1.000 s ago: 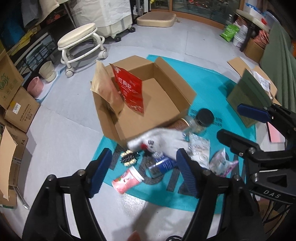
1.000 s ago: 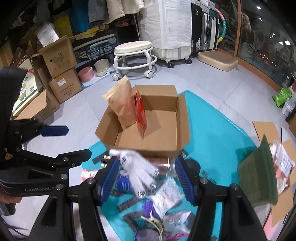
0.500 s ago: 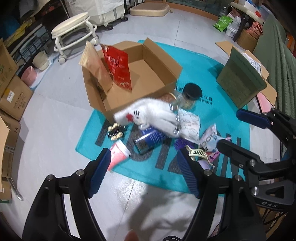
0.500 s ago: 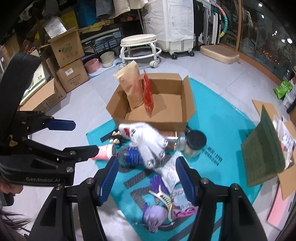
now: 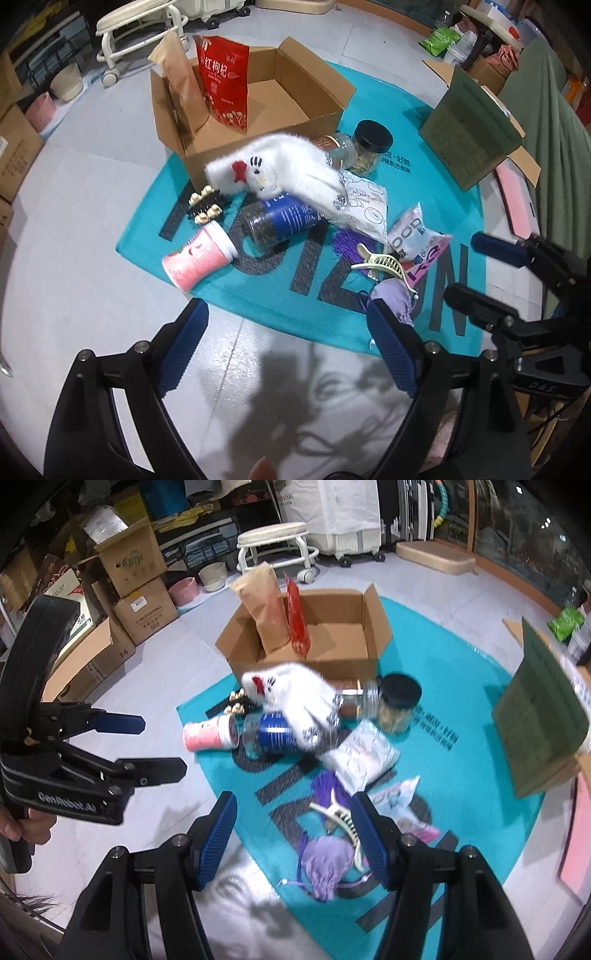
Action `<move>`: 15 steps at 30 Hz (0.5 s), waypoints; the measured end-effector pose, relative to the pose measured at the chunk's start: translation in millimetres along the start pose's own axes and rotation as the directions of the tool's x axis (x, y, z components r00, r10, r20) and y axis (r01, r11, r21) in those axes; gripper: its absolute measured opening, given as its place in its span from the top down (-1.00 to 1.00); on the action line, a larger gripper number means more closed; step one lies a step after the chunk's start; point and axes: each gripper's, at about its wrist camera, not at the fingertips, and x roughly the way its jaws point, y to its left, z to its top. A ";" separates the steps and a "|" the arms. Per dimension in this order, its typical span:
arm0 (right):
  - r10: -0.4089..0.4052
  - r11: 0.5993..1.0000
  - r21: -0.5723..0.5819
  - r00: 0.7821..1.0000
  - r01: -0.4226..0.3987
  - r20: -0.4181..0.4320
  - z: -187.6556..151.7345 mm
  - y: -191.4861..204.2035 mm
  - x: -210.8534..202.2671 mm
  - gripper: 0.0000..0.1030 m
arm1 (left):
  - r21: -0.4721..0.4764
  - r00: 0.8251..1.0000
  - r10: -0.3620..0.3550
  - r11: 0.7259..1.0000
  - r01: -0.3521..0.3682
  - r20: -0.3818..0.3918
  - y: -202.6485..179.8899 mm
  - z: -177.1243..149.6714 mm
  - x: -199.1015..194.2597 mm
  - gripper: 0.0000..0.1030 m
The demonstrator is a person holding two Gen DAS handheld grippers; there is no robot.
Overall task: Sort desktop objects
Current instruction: 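Reach the left tool to the pink cup while the right tool reaches the cream hair clip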
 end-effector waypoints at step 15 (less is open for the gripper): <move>0.008 0.999 0.047 0.996 -0.003 -0.093 -41.0 -5.8 43.1 -0.26 | 0.047 0.999 0.024 0.999 -0.025 0.024 31.6 -15.1 47.1 -0.83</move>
